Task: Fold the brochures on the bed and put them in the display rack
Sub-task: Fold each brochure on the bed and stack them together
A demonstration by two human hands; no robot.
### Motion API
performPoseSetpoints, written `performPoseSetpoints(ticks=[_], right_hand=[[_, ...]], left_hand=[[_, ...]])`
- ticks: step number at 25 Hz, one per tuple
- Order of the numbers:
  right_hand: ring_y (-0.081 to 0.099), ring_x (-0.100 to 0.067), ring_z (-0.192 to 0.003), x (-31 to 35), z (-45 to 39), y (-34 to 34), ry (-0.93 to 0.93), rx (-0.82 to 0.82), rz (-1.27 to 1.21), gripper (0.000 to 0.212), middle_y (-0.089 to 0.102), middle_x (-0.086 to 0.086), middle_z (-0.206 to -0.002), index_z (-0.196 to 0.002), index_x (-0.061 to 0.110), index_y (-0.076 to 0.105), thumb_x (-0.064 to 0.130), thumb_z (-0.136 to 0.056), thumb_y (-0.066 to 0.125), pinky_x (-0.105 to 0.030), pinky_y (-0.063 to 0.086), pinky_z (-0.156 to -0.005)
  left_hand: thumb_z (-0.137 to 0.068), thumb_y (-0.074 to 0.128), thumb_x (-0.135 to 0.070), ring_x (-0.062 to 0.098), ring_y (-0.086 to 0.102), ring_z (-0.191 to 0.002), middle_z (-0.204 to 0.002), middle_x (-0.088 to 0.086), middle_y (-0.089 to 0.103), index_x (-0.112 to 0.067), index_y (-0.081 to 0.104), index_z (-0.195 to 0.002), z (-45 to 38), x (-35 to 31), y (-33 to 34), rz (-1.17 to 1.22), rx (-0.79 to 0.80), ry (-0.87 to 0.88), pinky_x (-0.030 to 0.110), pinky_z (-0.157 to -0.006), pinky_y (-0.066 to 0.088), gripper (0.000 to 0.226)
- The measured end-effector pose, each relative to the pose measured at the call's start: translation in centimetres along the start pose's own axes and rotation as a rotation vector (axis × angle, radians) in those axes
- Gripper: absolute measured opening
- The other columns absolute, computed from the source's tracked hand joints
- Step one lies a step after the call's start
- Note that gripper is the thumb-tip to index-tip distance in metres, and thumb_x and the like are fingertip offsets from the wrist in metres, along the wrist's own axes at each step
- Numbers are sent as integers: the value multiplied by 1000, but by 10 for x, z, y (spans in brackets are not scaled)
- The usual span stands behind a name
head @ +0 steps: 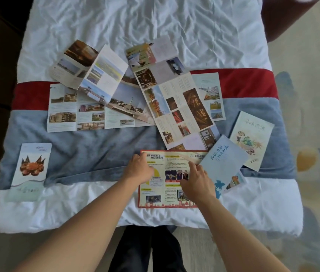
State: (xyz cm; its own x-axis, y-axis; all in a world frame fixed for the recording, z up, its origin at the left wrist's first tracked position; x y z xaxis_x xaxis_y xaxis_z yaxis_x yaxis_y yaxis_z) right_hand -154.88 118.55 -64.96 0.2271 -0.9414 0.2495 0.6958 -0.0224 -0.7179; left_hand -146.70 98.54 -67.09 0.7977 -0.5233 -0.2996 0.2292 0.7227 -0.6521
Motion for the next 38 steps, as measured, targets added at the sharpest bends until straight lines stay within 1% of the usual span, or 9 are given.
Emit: performPoseSetpoints(ticks=[6,9,12,16,20,24,30,34,38], right_hand=[[51,-28,-117,-1,-13,20,9,26,-15,60,49,-7,-137,-145,22,34,32,-89,55,-45,49,-90],[51,-26,-116,-6,-13,22,20,1,-38,62,50,-5,-134,-146,22,32,29,-89,55,-43,50,-89],[51,-26,-118,-9,-12,21,33,-31,-82,61,50,-5,-136,-150,22,30,21,-91,49,-44,49,-92],[53,-28,-116,-15,-9,18,70,-78,-191,57,51,-7,-133,-147,20,34,15,-91,41,-46,48,-91],[51,-29,-119,-29,-6,16,111,-102,-251,59,52,-6,-130,-144,20,41,11,-85,43,-45,46,-91],[51,-29,-120,-38,-6,17,140,-106,-266,59,53,-5,-130,-142,20,43,10,-84,44,-43,45,-92],[51,-31,-118,-35,-10,15,132,-119,-257,48,52,-7,-129,-140,19,46,19,-92,43,-43,44,-91],[50,-30,-117,-33,-9,11,129,-122,-237,44,50,-8,-131,-134,17,50,22,-91,46,-43,44,-89],[44,-29,-129,-26,-15,-2,90,-208,-204,43,43,-8,-146,-136,18,49,30,-95,50,-50,44,-101]], left_hand=[[-90,58,-28,27,63,-100,-121,6,53,-23,47,-133,-15,1,11,129,-43,-72,44,-80,59,44],[-99,50,-31,15,63,-83,-108,1,65,-21,55,-112,-20,-4,0,378,-220,-97,31,-67,53,18],[-103,38,-31,14,60,-75,-89,-3,63,-20,52,-100,-16,-16,-7,512,-299,-145,25,-53,38,18],[-98,41,-18,27,71,-73,-88,4,72,-21,51,-110,-12,-42,15,784,-115,-113,40,-61,59,15],[-89,63,-29,18,61,-102,-120,-2,62,-20,53,-126,-9,-50,46,430,46,-74,29,-76,43,39],[-86,66,-36,22,60,-108,-126,2,61,-17,39,-144,-5,-45,63,475,155,-189,31,-82,43,67],[-90,64,-22,23,68,-94,-102,4,73,-20,66,-103,-11,-43,65,516,160,-138,38,-88,55,13],[-91,59,-18,26,68,-84,-86,4,71,-17,64,-84,-7,-47,60,454,143,-104,34,-69,52,9],[-87,47,-14,25,57,-75,-78,0,60,-16,51,-74,-9,-28,22,372,-111,-171,31,-60,39,13]])
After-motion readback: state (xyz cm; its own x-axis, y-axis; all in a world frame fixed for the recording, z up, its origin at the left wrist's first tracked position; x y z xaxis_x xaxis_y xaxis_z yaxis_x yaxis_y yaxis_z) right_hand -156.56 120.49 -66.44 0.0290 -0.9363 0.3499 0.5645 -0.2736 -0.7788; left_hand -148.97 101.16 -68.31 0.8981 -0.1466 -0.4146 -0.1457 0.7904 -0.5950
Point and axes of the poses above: each hand's wrist, its own z-axis away from the middle knuckle, its own y-axis out of the palm, x = y × z, the point moved 5 cm from there along -z, towards the middle knuckle
